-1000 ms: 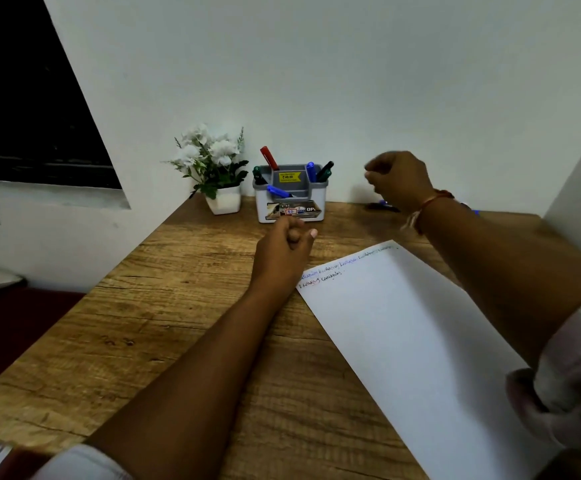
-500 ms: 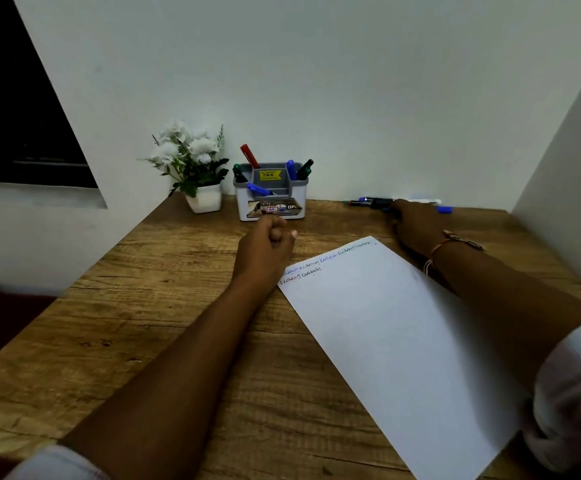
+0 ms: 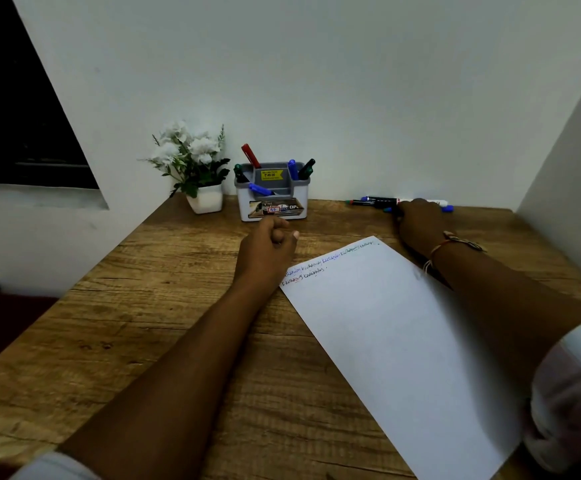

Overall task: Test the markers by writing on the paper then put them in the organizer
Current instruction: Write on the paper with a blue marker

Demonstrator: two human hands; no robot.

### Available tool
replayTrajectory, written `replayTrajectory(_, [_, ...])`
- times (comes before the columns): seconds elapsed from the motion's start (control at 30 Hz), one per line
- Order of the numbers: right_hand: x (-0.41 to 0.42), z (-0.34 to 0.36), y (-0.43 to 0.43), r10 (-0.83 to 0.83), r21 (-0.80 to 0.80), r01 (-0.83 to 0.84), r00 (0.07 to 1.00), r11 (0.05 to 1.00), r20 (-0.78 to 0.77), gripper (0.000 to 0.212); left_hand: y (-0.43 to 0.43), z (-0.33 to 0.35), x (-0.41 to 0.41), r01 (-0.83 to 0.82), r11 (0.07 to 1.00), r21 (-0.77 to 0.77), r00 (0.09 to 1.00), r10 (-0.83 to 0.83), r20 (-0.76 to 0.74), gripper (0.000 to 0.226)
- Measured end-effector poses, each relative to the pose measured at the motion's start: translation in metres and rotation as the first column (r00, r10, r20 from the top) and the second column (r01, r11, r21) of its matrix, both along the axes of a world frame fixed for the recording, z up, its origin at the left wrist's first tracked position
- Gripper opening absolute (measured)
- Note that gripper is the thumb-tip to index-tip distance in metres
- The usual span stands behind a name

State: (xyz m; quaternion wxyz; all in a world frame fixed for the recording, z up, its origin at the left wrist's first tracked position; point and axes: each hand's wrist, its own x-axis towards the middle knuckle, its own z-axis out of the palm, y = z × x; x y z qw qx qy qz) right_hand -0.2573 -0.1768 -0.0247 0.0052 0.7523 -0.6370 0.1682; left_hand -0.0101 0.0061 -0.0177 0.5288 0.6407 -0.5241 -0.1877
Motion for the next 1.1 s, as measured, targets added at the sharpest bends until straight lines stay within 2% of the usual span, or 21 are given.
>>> replayTrajectory(0.37, [0.0, 0.002, -0.003, 0.039, 0.034, -0.034, 0.989, 0.999, -0.14, 0.038, 0.002, 0.001, 0.0, -0.002, 1.0, 0.011, 1.0, 0.002, -0.011, 0.017])
replayTrajectory(0.73, [0.001, 0.009, -0.005, 0.031, 0.039, -0.023, 0.98, 0.999, -0.198, 0.035, 0.001, 0.0, 0.0, 0.007, 1.0, 0.013, 1.0, -0.007, -0.02, 0.017])
replayTrajectory(1.0, [-0.001, 0.031, 0.018, 0.151, 0.077, -0.139, 0.973, 0.987, -0.173, 0.026, 0.002, 0.001, 0.0, 0.009, 1.0, 0.013, 1.0, -0.009, -0.008, 0.013])
replayTrajectory(1.1, [-0.001, 0.044, 0.036, 0.202, -0.011, -0.204, 0.973, 0.979, -0.115, 0.026, 0.003, 0.002, -0.001, 0.008, 1.0, 0.022, 1.0, -0.008, 0.002, 0.014])
